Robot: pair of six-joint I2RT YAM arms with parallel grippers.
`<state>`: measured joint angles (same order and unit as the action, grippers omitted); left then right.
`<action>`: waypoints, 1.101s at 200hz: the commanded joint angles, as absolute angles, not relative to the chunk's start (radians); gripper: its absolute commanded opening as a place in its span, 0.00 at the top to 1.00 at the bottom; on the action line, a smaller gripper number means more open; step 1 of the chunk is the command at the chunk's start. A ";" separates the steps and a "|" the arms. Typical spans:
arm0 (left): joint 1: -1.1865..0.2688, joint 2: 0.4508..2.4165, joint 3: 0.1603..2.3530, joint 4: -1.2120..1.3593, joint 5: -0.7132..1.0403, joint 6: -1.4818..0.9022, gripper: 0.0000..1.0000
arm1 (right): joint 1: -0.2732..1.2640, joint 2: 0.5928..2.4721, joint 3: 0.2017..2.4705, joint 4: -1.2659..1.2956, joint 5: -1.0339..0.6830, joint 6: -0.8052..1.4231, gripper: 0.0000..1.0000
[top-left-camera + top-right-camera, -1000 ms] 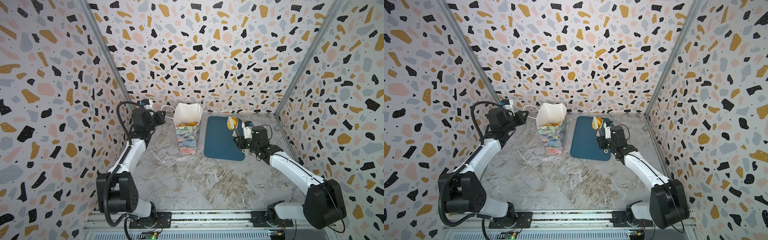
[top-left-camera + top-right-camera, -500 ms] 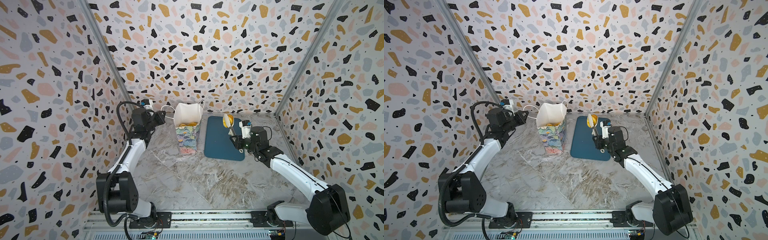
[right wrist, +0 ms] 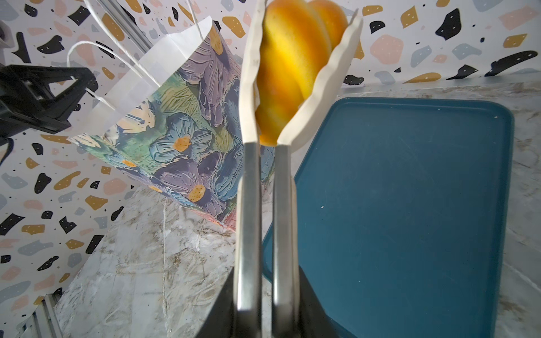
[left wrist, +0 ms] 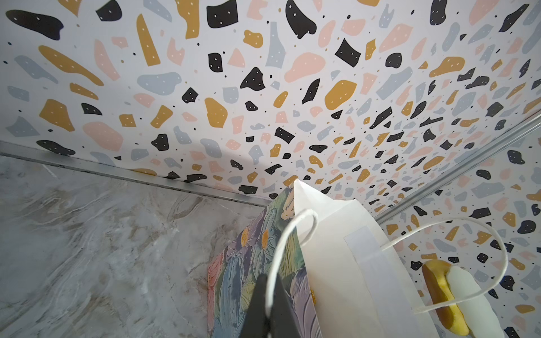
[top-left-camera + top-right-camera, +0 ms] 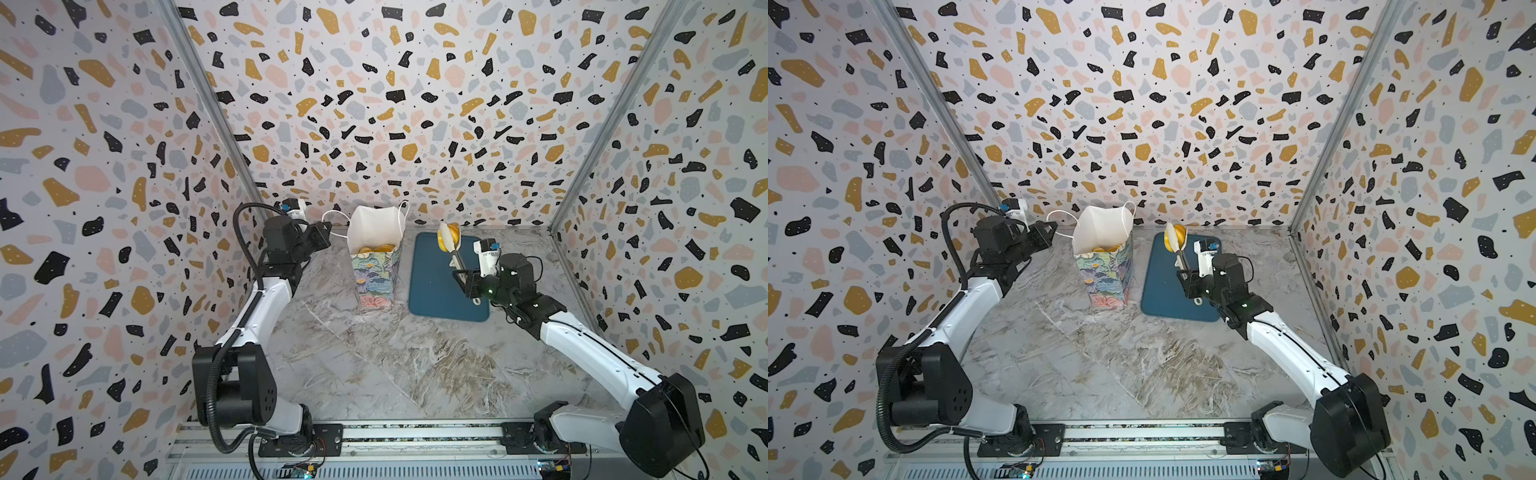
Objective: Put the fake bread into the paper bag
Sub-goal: 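Carry the striped croissant with the right gripper over the bag's opening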
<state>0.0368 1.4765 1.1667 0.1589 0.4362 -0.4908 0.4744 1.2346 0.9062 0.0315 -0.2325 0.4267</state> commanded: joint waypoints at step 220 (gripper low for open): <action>0.032 1.464 1.152 0.204 0.449 -0.495 1.00 | 0.647 1.321 1.235 0.084 -0.216 0.374 0.81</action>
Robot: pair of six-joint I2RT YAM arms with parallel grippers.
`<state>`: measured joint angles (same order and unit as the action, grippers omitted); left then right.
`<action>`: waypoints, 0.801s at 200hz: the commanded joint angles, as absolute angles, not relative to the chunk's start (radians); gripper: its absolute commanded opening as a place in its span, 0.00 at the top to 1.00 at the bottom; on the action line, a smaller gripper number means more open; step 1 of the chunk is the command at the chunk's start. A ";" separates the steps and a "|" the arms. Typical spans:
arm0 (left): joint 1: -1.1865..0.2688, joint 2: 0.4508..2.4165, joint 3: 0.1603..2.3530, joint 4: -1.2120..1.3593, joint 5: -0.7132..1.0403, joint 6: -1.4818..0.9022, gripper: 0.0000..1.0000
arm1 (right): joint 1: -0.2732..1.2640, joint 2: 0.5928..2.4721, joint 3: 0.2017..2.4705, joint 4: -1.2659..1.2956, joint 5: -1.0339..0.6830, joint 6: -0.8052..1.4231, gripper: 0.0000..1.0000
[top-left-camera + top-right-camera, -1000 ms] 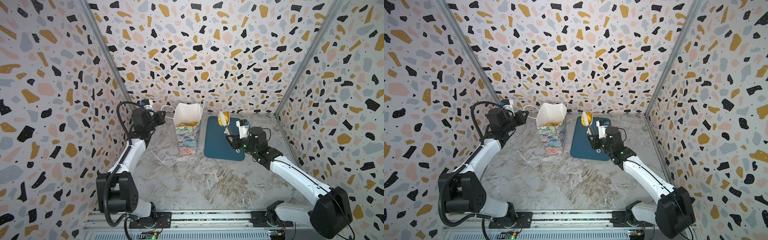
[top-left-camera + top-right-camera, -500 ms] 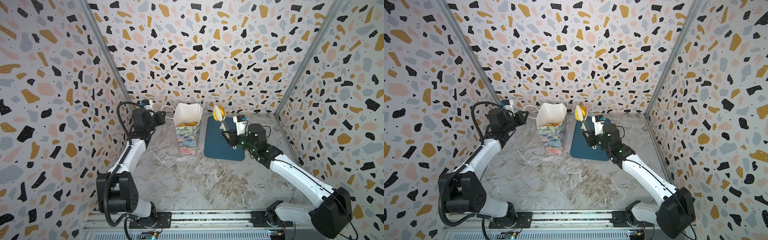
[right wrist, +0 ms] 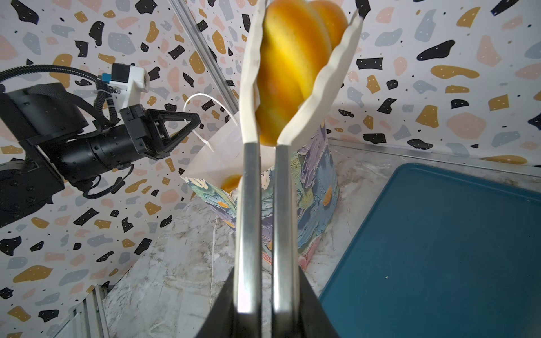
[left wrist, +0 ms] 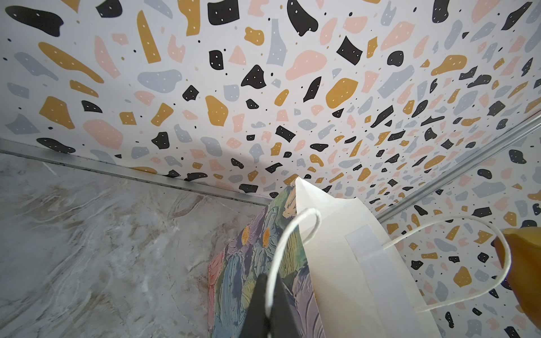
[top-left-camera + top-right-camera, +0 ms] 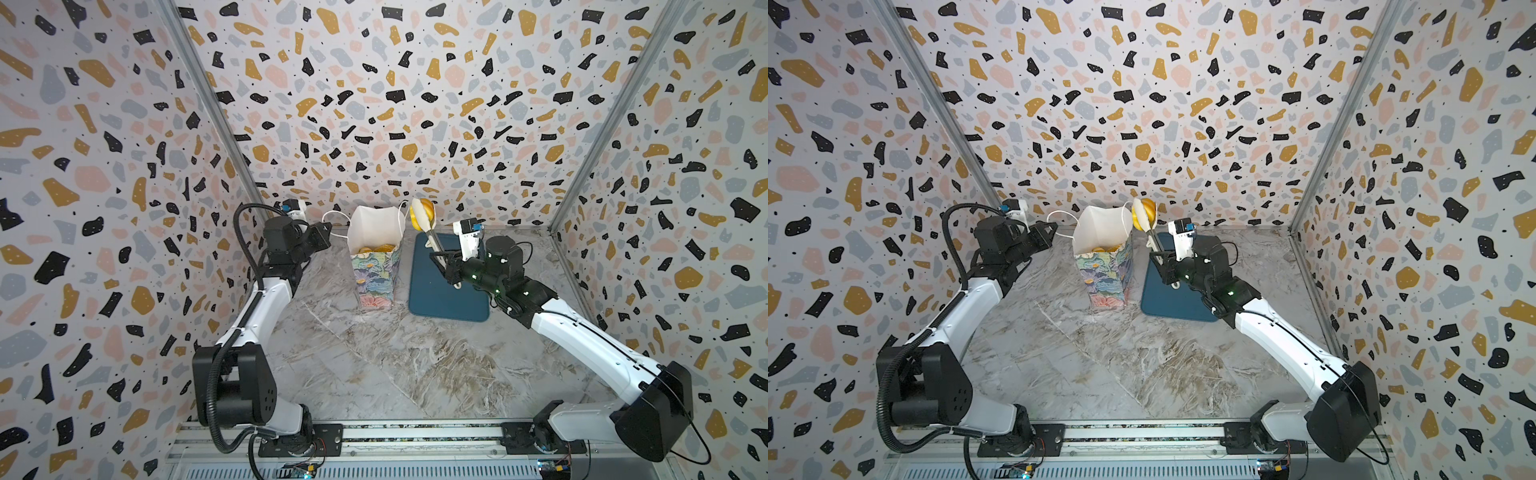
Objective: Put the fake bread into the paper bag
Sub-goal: 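Carry the striped croissant with the right gripper over the bag's opening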
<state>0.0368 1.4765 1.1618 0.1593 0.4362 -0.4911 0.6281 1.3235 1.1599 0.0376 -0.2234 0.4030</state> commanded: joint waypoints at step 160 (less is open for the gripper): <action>0.032 1.464 1.153 0.202 0.448 -0.493 1.00 | 0.763 1.532 1.502 -0.080 -0.216 0.281 0.81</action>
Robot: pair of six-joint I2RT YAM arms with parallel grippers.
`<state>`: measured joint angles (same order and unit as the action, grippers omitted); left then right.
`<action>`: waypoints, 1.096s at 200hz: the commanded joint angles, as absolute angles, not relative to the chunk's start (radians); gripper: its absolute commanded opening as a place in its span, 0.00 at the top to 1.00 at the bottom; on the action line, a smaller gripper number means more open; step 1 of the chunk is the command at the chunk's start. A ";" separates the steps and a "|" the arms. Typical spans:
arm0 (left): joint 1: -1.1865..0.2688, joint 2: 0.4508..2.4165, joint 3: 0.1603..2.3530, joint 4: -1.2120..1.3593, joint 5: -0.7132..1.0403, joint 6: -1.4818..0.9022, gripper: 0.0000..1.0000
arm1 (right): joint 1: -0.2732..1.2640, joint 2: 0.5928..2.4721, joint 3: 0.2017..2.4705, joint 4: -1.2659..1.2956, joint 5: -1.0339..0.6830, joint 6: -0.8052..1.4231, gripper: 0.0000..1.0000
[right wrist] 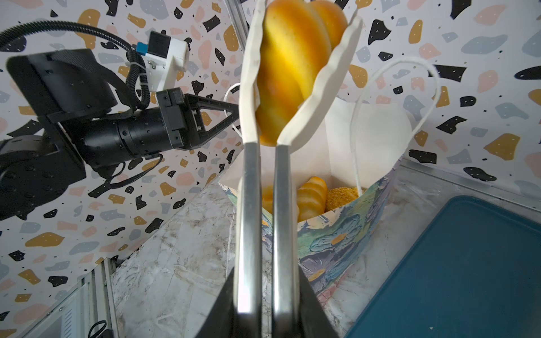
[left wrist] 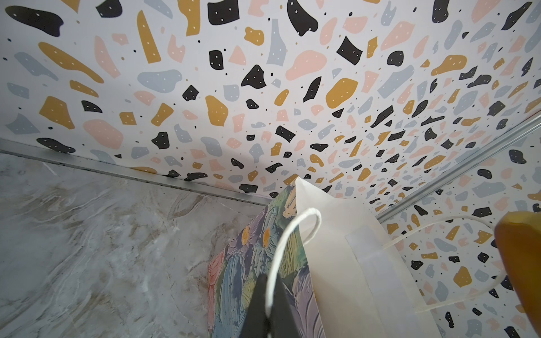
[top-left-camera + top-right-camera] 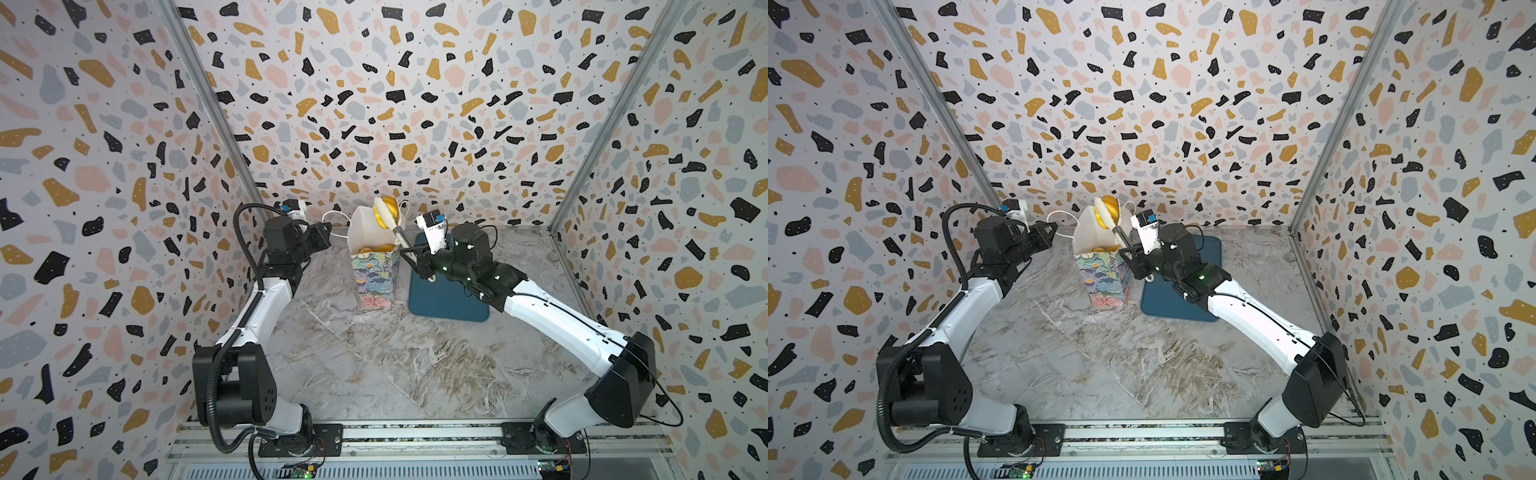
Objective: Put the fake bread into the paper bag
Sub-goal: 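Carry the striped croissant with the right gripper over the bag's opening, then open the tongs with the right gripper to drop the croissant into the bag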
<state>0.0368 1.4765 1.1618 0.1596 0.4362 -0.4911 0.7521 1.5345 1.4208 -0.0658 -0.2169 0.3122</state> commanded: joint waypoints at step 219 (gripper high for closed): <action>0.032 1.462 1.155 0.200 0.446 -0.489 1.00 | 0.785 1.623 1.640 -0.257 -0.155 0.237 0.52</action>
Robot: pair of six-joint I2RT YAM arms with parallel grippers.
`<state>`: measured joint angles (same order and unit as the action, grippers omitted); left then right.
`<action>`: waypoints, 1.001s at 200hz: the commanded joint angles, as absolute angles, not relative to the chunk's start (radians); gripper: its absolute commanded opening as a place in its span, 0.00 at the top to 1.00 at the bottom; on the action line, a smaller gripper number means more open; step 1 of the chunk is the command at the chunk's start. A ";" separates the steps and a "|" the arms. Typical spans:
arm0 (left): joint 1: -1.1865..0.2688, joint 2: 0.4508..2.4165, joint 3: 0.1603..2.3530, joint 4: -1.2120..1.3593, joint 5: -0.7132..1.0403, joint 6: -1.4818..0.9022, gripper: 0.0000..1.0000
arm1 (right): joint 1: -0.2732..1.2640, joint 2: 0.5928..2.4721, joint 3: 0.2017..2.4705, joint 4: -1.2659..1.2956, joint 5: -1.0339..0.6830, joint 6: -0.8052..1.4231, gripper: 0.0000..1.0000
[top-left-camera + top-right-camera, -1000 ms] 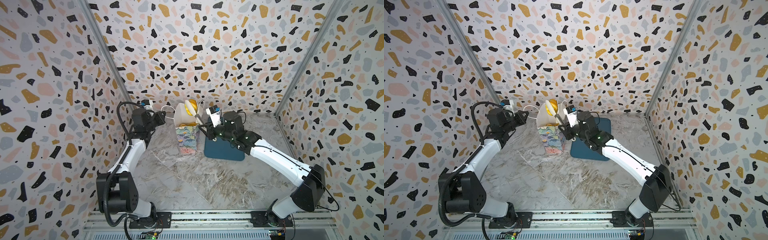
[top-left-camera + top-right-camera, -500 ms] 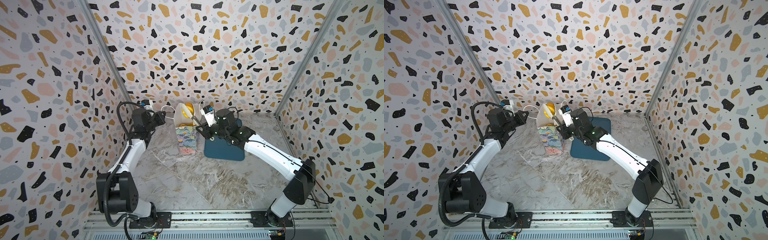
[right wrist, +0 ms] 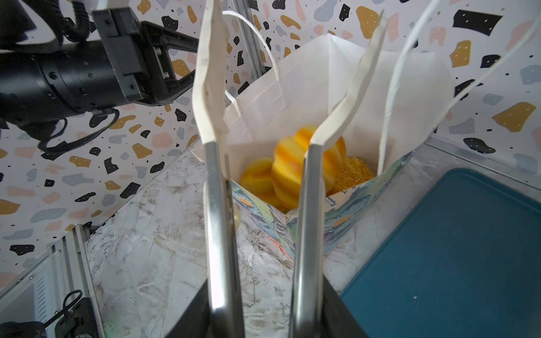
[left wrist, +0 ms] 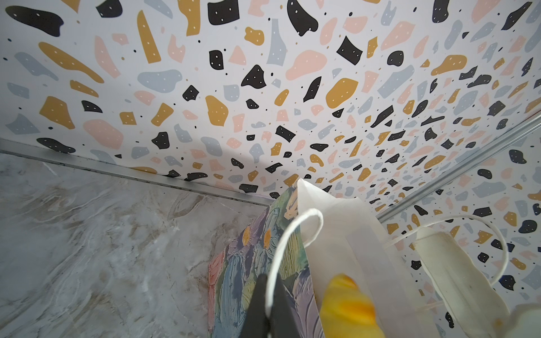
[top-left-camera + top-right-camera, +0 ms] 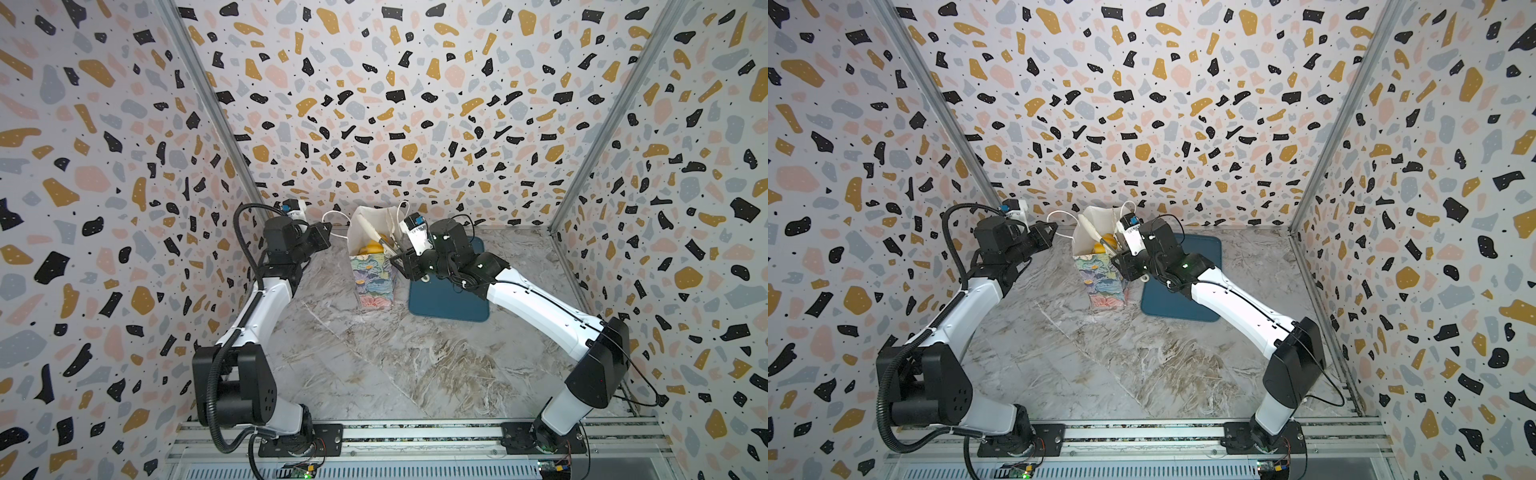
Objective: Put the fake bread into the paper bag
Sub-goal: 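Open the tongs with the right gripper to drop the croissant into the bag, then withdraw the open tongs with the right gripper away from the bag past the tray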
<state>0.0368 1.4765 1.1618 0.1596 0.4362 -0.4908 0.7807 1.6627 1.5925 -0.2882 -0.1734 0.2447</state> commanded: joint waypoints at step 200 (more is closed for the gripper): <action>0.032 1.464 1.157 0.197 0.440 -0.493 1.00 | 0.745 1.353 1.357 -0.095 -0.018 0.171 0.53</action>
<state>0.0368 1.4765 1.1618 0.1596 0.4358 -0.4911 0.7681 1.4223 1.3808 -0.1532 -0.0536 0.1879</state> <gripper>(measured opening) 0.046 0.479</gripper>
